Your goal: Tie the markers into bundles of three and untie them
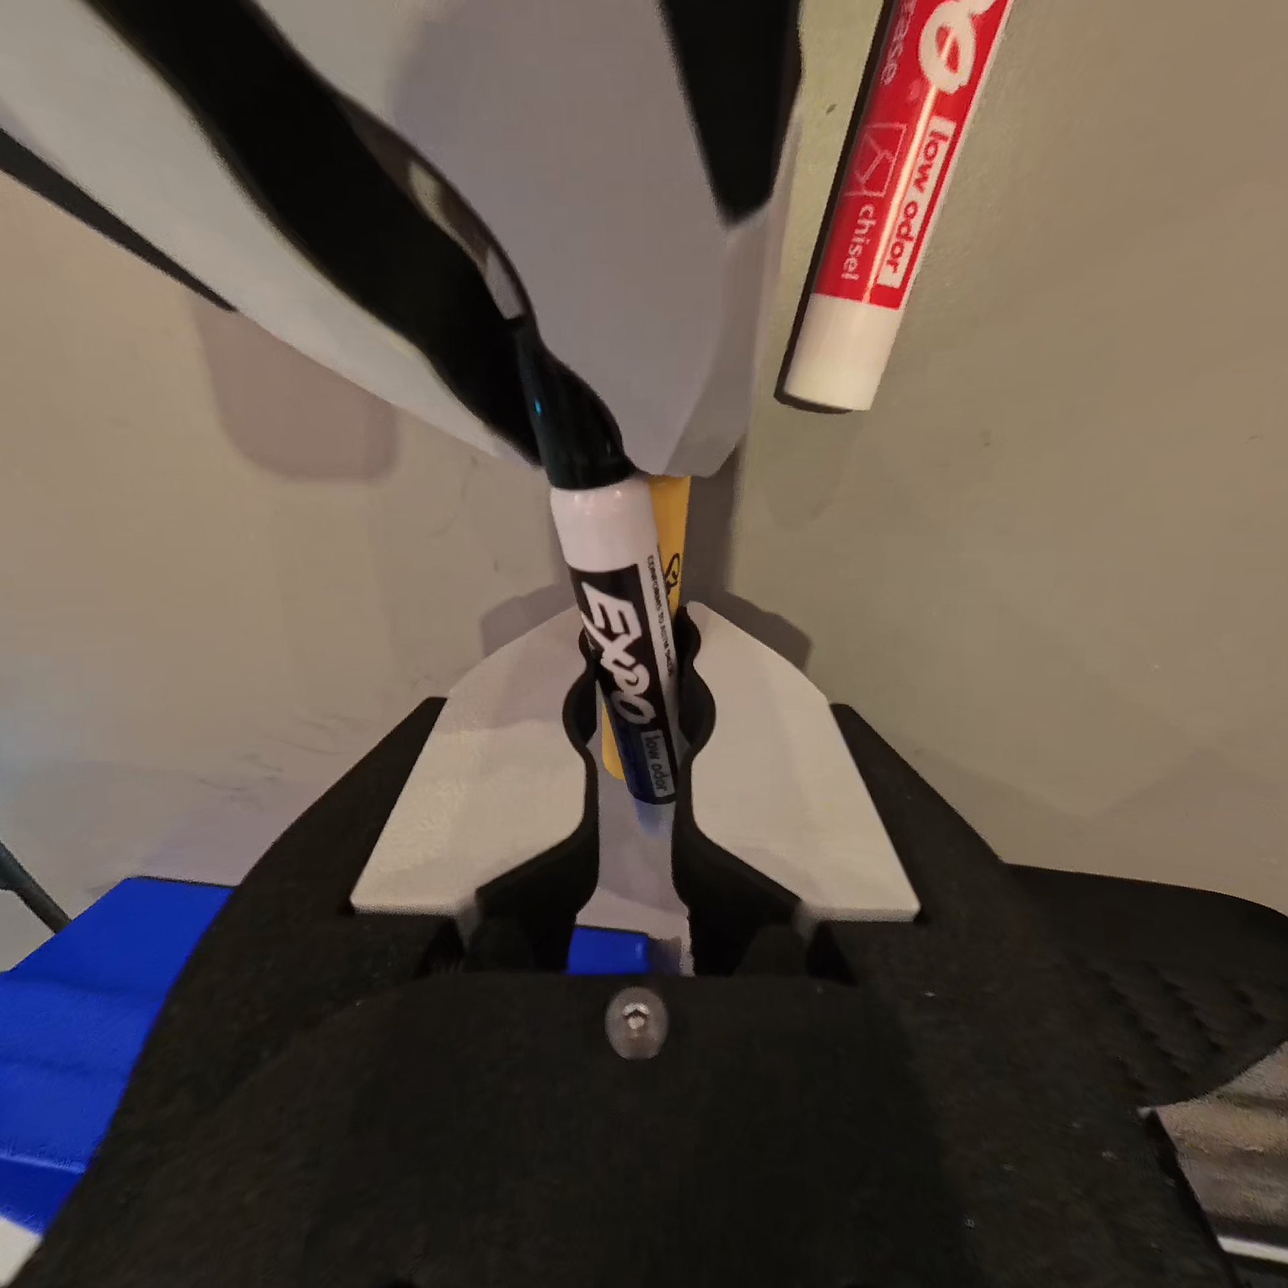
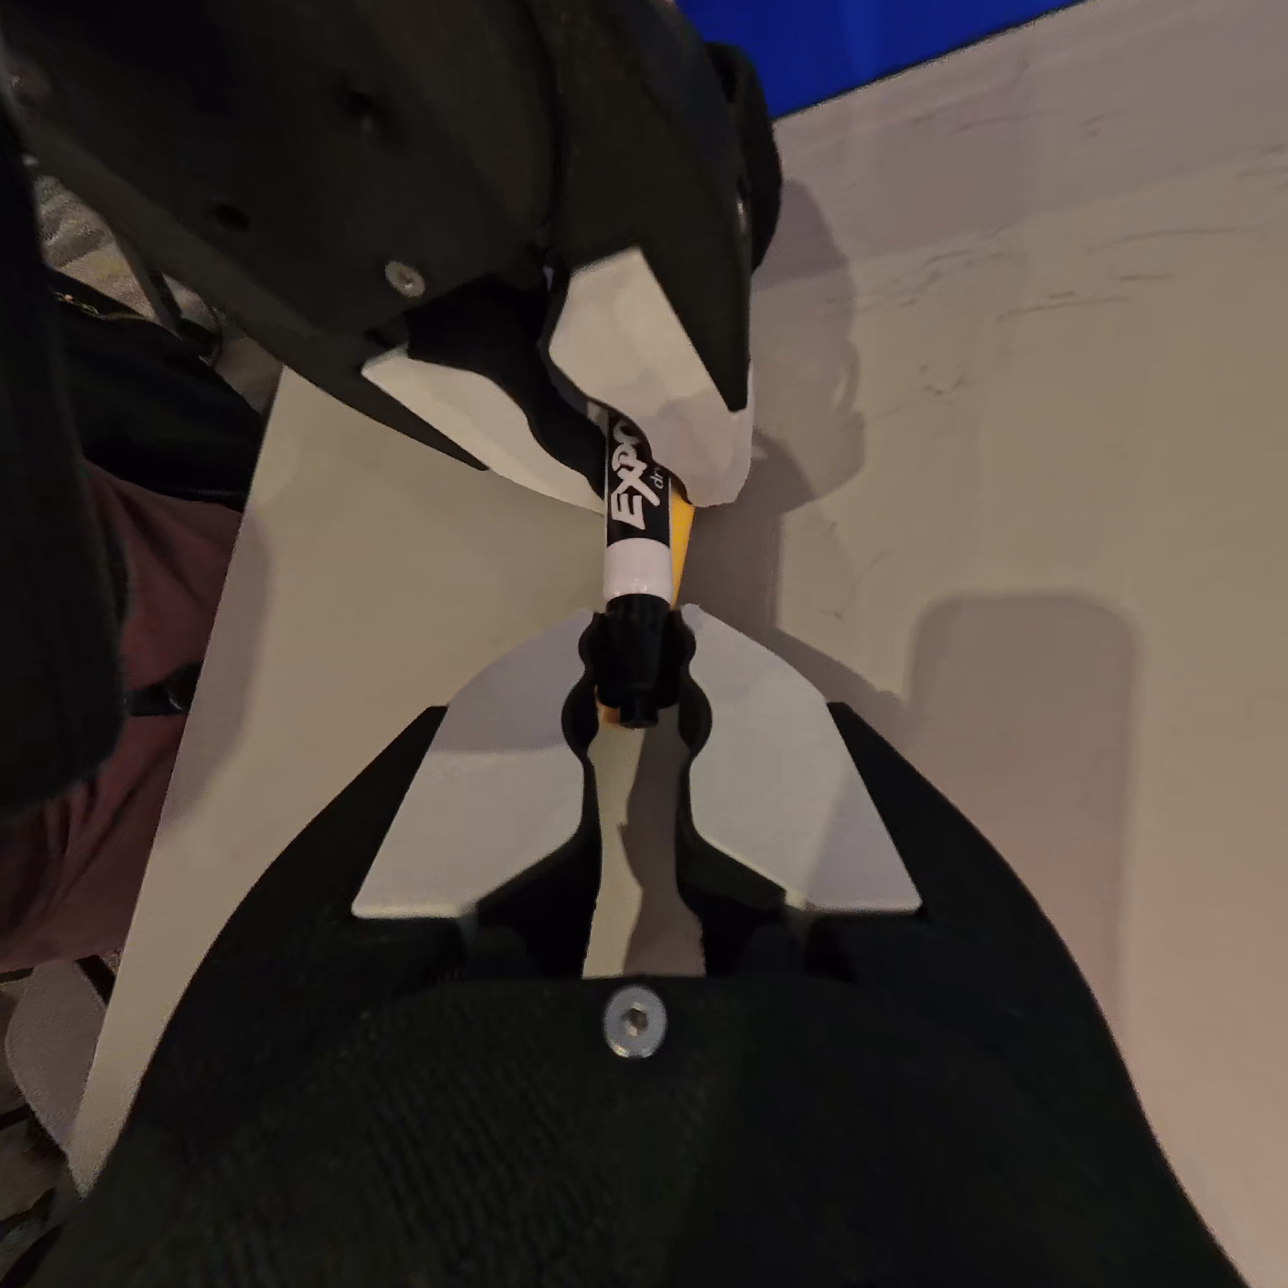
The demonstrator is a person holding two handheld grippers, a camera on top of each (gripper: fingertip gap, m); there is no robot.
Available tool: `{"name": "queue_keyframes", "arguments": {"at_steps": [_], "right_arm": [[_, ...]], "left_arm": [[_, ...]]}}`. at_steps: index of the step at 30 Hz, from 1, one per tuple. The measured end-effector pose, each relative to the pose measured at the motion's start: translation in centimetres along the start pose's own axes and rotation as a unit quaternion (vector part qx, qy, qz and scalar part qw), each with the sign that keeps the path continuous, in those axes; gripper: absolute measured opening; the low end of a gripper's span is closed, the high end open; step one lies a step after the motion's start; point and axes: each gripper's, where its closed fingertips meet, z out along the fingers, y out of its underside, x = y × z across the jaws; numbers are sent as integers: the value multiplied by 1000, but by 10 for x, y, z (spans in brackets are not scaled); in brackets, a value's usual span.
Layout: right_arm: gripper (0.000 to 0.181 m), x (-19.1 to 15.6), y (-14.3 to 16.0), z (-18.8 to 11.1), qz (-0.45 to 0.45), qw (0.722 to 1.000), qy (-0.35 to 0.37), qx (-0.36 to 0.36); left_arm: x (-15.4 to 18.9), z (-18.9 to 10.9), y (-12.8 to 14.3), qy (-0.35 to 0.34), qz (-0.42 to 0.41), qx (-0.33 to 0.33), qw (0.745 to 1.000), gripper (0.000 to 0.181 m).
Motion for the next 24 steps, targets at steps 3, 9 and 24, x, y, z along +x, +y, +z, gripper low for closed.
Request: {"name": "queue_keyframes", "arguments": {"at_steps": [3,9,24], "right_arm": [[20,-1,-13,-9,-2,999,-4,42],[54,6,-38,-32,-4,990,14,140],[46,15,-61,-30,-37,974,87,205]], "left_arm": [[-3,-11,-1,10,-21,24,999,19],[-15,-35,2,3,-51,52,997,19],[-14,-37,24,55,-60,-34,996,20]]}}
